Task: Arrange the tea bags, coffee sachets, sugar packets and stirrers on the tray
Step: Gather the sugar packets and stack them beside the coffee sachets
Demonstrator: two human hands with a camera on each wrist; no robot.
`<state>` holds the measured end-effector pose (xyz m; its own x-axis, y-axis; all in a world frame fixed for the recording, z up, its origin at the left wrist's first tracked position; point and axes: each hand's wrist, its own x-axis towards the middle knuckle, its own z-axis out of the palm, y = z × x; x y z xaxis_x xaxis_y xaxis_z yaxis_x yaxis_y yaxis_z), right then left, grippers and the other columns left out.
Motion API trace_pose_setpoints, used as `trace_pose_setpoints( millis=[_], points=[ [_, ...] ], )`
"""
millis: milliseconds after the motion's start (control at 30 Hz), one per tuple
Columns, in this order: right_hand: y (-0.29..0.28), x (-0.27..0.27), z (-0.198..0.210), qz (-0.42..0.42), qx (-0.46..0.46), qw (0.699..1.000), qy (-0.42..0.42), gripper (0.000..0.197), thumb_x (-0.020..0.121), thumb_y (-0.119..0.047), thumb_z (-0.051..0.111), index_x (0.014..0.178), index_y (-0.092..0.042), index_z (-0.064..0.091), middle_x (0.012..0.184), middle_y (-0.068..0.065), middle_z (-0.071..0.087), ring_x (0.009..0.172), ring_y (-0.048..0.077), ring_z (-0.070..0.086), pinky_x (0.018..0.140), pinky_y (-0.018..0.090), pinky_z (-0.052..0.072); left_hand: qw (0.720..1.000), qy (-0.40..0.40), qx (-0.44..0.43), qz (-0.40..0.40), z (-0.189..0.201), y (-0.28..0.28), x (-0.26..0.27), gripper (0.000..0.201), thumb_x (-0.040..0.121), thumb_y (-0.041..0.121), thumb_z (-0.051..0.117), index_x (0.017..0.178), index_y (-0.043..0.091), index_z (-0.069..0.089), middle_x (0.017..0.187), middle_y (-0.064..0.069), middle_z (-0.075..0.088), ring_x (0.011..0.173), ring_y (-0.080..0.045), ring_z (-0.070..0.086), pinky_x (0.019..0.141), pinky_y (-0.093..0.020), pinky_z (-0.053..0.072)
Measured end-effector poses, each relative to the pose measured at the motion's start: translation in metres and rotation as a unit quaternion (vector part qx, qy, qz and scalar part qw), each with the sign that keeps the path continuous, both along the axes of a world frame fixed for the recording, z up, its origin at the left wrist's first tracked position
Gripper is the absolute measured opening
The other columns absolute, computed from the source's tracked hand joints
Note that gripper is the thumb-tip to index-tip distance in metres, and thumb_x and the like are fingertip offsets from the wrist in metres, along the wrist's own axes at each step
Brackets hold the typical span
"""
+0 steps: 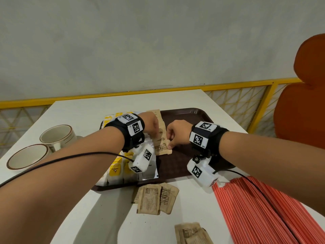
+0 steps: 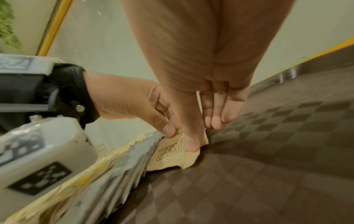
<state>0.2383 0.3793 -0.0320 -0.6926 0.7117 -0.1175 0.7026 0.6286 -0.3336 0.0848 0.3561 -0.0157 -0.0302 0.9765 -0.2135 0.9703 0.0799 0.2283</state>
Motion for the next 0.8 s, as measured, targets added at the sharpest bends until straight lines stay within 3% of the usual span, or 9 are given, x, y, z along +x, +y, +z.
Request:
trace_pose_setpoints(
  millis=[133,233,333,467,633,800],
  points=[
    [-0.002,-0.005,0.002,0.043,-0.007,0.999,-0.010,0.029,0.065,-0.014,0.085,0.075,-0.021,0.059,0.078,-0.008,0.056,0.075,0.012,0.057,0.064,0.024,0.044,0.999,0.006,0.013,0.031,-0.002,0.005,-0.007,0.015,0.080,0.018,0.073,0.093,0.011,0.074,0.100,-0.002,0.071,0.095,-0.018,0.065,0.084,-0.031,0.052],
    [-0.004,-0.010,0.002,0.084,-0.024,0.994,-0.059,0.029,0.066,-0.014,0.085,0.081,-0.021,0.061,0.076,-0.010,0.053,0.071,0.009,0.052,0.058,0.019,0.040,0.999,0.016,0.003,0.037,-0.003,0.008,-0.007,0.015,0.080,0.019,0.073,0.091,0.011,0.073,0.100,-0.004,0.071,0.095,-0.019,0.065,0.083,-0.031,0.051],
    [-0.002,-0.015,0.001,0.095,-0.022,0.991,-0.090,0.029,0.067,-0.017,0.085,0.084,-0.020,0.061,0.079,-0.006,0.055,0.075,0.013,0.054,0.061,0.020,0.042,0.999,0.037,-0.002,0.037,-0.003,0.011,-0.005,0.016,0.080,0.019,0.073,0.093,0.010,0.072,0.101,-0.005,0.071,0.097,-0.021,0.065,0.081,-0.031,0.050],
    [0.001,-0.017,0.001,0.092,-0.030,0.991,-0.093,0.028,0.068,-0.019,0.084,0.083,-0.018,0.061,0.080,-0.005,0.057,0.073,0.011,0.054,0.060,0.019,0.041,0.998,0.057,-0.015,0.031,-0.004,0.014,-0.005,0.007,0.080,0.019,0.073,0.082,0.015,0.068,0.099,-0.005,0.071,0.089,-0.020,0.064,0.078,-0.030,0.049],
    [0.003,-0.018,0.000,0.093,-0.022,0.991,-0.089,0.027,0.069,-0.018,0.083,0.084,-0.018,0.061,0.075,-0.007,0.055,0.067,0.008,0.051,0.057,0.018,0.040,0.996,0.085,-0.027,0.021,-0.006,0.017,-0.004,0.008,0.083,0.017,0.067,0.088,0.011,0.066,0.093,-0.004,0.064,0.081,-0.019,0.056,0.072,-0.028,0.045],
    [0.004,-0.017,-0.002,0.087,-0.036,0.993,-0.072,0.026,0.069,-0.016,0.083,0.080,-0.018,0.060,0.073,-0.005,0.057,0.065,0.010,0.054,0.057,0.019,0.041,0.997,0.079,-0.013,0.021,-0.005,0.016,-0.006,0.021,0.084,0.018,0.066,0.100,0.005,0.070,0.105,-0.010,0.069,0.093,-0.023,0.063,0.075,-0.029,0.047]
  ],
)
